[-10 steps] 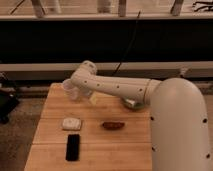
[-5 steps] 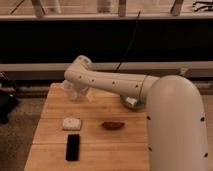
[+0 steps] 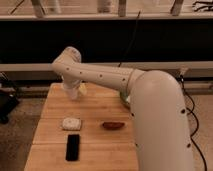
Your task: Pick up the ceramic cup
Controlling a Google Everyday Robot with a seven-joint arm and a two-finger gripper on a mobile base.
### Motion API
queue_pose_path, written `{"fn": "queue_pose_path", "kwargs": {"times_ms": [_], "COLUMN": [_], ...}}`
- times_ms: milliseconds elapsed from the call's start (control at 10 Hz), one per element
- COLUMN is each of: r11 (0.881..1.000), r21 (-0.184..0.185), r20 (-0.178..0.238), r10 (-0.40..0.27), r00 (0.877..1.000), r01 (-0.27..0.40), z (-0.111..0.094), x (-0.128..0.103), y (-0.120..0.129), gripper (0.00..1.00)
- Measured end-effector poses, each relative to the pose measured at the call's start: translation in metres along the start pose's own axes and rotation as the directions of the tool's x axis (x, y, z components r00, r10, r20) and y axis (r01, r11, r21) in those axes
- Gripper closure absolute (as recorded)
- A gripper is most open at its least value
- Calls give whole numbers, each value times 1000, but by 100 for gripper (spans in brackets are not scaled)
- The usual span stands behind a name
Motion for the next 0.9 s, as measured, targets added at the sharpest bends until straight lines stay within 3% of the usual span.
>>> {"fn": "queue_pose_path", "kwargs": {"times_ms": [400,900], "r11": [998,995], "r21": [-57,-102], "r20": [57,134], "r10": [20,20], "r00": [998,991], "r01": [-17,-6], "z": [15,41], "x": [29,27], "y": [-9,-5], "gripper": [20,20]}}
